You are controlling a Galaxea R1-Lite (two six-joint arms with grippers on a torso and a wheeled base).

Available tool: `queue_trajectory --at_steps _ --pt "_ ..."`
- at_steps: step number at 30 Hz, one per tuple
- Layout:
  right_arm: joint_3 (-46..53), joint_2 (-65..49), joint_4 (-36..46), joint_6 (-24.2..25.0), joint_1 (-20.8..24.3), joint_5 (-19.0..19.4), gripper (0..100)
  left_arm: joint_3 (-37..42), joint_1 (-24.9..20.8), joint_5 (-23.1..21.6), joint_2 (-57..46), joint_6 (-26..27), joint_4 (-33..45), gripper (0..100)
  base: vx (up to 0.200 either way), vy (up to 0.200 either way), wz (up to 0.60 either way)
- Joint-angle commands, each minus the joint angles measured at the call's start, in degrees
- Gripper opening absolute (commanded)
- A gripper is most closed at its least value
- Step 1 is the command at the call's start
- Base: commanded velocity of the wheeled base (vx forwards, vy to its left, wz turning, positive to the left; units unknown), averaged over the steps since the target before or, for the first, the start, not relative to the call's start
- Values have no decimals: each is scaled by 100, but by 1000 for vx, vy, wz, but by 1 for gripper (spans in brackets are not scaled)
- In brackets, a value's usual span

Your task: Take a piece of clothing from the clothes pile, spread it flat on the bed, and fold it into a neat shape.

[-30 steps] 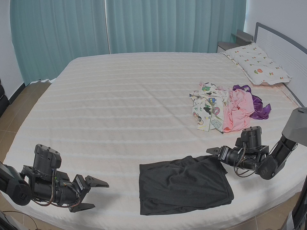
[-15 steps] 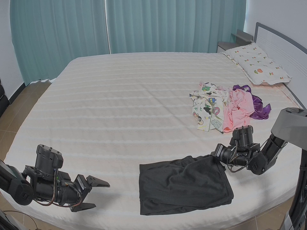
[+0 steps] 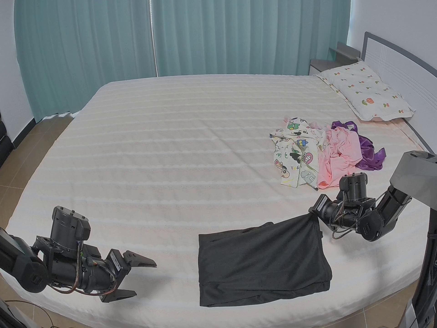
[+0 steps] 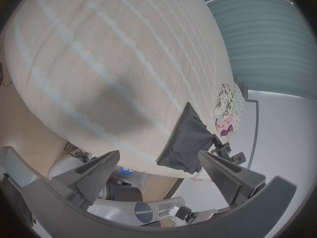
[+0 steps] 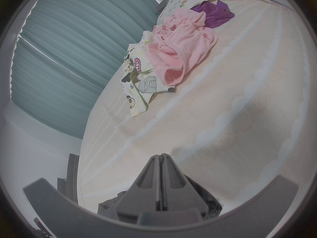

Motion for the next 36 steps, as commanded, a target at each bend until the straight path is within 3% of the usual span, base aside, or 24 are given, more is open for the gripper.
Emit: queue_trajectory --at_steps 1,12,13,19,24,30,36 --pt "-60 75 -13 21 -128 17 0 -1 0 1 15 -2 -12 100 0 0 0" --pt "-43 190 22 144 -233 26 0 -1 0 1 33 -2 -3 100 0 0 0" --pt "-43 190 13 144 -224 35 100 -1 -9 1 33 -2 -12 100 0 0 0" --pt "151 -21 -48 91 -233 35 100 -1 -9 1 33 -2 -3 100 0 0 0" --pt "924 -672 -48 -138 -181 105 100 -1 -9 1 59 -2 -12 100 0 0 0" --pt "2524 -1603 -382 -753 -22 905 100 -1 -9 1 59 -2 -12 100 0 0 0" --pt "3288 -1981 -505 -1060 285 1054 100 -1 -9 1 59 -2 -12 100 0 0 0"
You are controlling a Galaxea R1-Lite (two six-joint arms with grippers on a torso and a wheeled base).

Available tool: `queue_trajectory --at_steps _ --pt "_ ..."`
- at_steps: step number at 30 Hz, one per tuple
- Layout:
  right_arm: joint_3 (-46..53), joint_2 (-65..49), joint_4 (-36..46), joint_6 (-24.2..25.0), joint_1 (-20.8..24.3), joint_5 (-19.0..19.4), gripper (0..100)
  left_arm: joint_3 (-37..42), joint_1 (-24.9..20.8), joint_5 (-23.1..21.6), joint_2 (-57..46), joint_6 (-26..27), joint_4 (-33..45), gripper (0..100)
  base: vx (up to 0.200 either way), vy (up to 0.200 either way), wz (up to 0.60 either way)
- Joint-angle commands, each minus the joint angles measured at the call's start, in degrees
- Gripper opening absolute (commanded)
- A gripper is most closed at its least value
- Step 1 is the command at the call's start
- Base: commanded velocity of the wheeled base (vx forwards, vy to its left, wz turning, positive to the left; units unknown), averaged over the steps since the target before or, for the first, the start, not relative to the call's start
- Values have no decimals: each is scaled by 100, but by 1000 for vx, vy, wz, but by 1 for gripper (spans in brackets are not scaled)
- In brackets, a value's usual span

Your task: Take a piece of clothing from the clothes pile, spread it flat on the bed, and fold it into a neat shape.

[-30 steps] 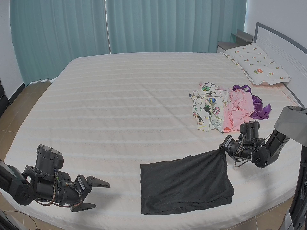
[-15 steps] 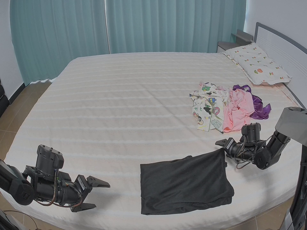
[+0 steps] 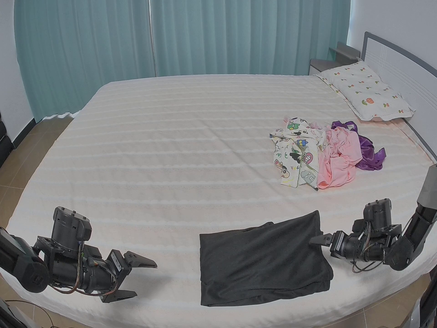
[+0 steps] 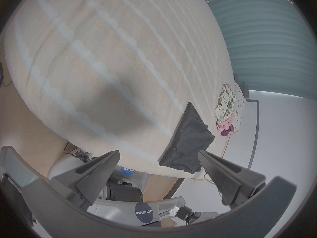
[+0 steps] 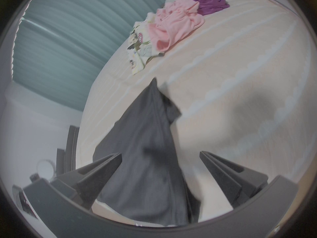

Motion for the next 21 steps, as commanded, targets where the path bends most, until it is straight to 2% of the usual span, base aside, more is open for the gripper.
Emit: queue_trajectory --at_steps 1,9,12,13,21 --pt "810 -766 -154 -274 314 230 100 -1 -3 1 10 -2 -3 100 0 0 0" --pt "1013 -757 -145 -301 551 195 100 -1 -3 -8 10 -2 -3 100 0 0 0" --pt "1083 -739 -128 -494 489 195 100 -1 -3 1 19 -2 -3 100 0 0 0" --pt "1144 -739 -119 -555 472 195 0 -1 -3 1 19 -2 -3 100 0 0 0" --pt "1443 -783 -145 -925 366 160 0 -10 -3 1 10 -2 -3 100 0 0 0"
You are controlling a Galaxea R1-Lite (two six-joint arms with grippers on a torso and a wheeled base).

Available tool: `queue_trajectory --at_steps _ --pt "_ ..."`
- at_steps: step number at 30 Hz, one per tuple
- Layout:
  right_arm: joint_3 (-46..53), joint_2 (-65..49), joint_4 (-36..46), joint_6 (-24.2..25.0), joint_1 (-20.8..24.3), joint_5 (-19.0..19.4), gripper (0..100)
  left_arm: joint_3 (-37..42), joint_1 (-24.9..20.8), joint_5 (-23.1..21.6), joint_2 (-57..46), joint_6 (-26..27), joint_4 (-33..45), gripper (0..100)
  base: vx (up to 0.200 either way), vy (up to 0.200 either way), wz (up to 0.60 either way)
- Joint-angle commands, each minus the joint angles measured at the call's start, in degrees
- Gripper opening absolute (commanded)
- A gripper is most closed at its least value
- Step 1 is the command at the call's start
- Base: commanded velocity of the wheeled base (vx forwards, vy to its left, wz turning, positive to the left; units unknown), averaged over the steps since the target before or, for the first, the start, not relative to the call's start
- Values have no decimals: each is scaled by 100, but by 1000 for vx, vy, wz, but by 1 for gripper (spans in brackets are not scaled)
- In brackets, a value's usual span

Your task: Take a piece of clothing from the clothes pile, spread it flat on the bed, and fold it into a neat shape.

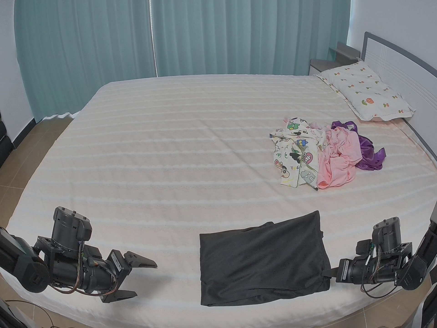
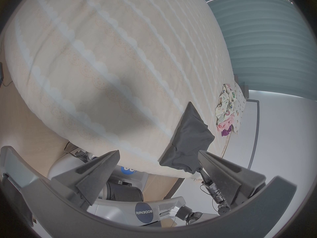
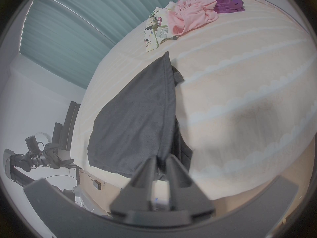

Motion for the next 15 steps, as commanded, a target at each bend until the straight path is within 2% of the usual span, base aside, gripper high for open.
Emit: queue_trajectory --at_steps 1,15 --pt "158 -50 -5 -52 -60 -1 0 -10 -1 1 -2 -2 -3 100 0 0 0" --pt "553 -331 -5 -193 -227 26 0 -1 -9 -8 7 -2 -3 100 0 0 0"
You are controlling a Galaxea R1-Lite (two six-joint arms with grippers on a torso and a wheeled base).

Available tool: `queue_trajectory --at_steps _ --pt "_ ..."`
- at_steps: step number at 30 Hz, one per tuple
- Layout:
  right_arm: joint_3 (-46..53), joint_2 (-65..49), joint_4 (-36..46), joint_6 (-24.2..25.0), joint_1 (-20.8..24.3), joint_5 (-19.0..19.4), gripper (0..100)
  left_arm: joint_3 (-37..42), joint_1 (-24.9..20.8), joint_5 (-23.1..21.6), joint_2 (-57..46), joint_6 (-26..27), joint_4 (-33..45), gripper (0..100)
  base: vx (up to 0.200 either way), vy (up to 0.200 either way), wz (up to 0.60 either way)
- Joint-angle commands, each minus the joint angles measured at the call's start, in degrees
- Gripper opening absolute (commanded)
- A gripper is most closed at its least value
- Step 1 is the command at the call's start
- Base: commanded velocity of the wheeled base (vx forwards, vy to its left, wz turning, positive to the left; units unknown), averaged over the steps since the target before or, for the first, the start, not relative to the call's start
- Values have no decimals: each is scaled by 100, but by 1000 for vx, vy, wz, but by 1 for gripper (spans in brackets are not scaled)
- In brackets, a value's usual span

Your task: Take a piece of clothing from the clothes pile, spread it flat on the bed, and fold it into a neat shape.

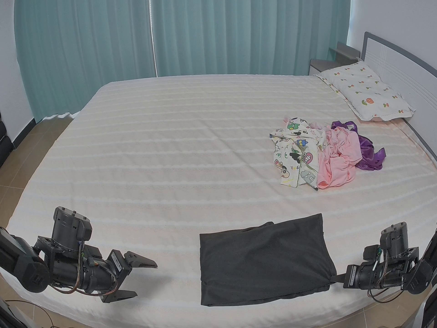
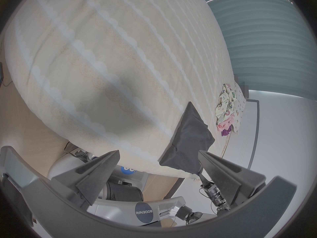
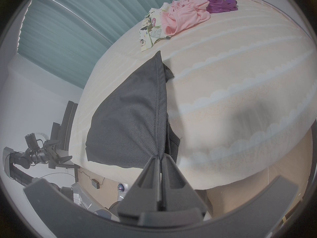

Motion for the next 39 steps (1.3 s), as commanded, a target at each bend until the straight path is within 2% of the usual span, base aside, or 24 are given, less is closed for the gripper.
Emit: queue_trajectory --at_steps 1,11,18,26,27,28,39 --pt "116 -64 -22 -32 -35 6 0 4 -9 -2 2 -2 -1 100 0 0 0" --pt "151 -125 119 -120 -193 6 0 4 -1 -2 2 -2 -1 100 0 0 0" --pt "151 -99 382 -401 -237 -3 0 4 -9 -2 11 -2 -1 100 0 0 0" --pt "151 -20 373 -497 -299 -3 0 4 -1 -2 11 -2 -1 100 0 0 0" --pt "151 33 373 -647 -387 -3 0 -5 -9 -2 11 -2 -1 100 0 0 0" --pt "151 86 347 -691 -395 -3 100 4 -9 -2 11 -2 -1 100 0 0 0" --pt "-359 50 22 -506 -633 50 100 4 -9 -19 2 -2 -1 100 0 0 0"
